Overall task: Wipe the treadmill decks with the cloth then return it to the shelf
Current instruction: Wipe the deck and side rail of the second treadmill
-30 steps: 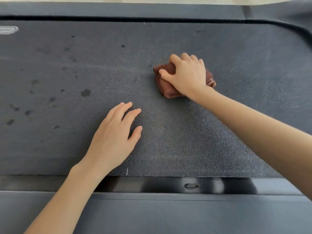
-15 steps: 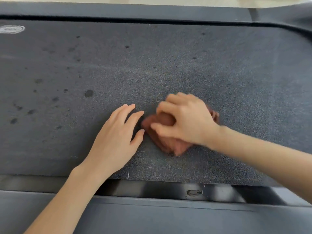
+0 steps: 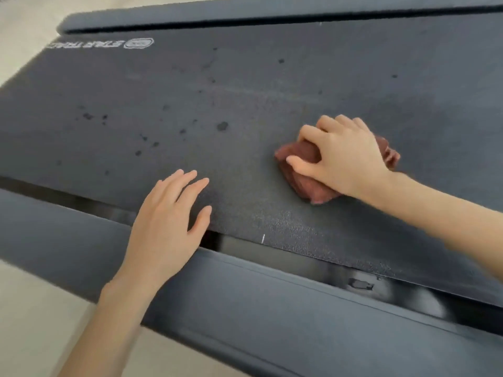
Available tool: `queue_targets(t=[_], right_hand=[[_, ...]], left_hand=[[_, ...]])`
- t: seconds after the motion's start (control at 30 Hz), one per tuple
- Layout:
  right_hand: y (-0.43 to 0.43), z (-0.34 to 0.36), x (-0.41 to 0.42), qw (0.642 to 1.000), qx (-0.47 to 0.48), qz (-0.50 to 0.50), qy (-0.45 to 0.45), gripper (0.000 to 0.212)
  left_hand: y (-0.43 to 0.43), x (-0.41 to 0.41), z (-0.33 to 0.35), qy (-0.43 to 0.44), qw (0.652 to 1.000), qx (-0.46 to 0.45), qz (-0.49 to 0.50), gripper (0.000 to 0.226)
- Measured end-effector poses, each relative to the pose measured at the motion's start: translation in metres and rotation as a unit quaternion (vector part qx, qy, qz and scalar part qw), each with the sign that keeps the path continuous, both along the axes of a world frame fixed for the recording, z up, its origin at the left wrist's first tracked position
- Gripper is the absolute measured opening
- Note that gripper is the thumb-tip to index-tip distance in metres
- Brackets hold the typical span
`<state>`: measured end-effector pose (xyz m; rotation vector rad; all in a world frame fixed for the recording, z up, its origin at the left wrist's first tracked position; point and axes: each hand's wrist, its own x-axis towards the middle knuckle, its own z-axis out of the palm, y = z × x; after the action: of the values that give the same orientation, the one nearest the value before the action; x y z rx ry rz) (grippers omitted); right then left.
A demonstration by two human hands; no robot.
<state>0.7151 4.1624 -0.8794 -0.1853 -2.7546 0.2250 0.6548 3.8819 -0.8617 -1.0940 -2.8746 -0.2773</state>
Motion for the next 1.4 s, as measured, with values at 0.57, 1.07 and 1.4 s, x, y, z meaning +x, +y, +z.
queue_targets(t=[0.57, 1.07, 1.4], right_hand=[[-0.106, 0.006, -0.087, 0.990, 0.004, 0.123, -0.070, 0.045], [-0.134, 0.005, -0.096, 0.986, -0.006, 0.163, -0.032, 0.038], [-0.171, 0.008, -0.109, 0.992, 0.003, 0.125, -0.022, 0.041]], left_hand=[[-0.046, 0.003, -0.009, -0.053, 0.980, 0.027, 0.191, 0.043], [-0.071, -0.023, -0.021, -0.076, 0.974, 0.112, 0.179, 0.050], [-0.116, -0.117, -0.020, -0.104, 0.967, 0.163, 0.166, 0.055]])
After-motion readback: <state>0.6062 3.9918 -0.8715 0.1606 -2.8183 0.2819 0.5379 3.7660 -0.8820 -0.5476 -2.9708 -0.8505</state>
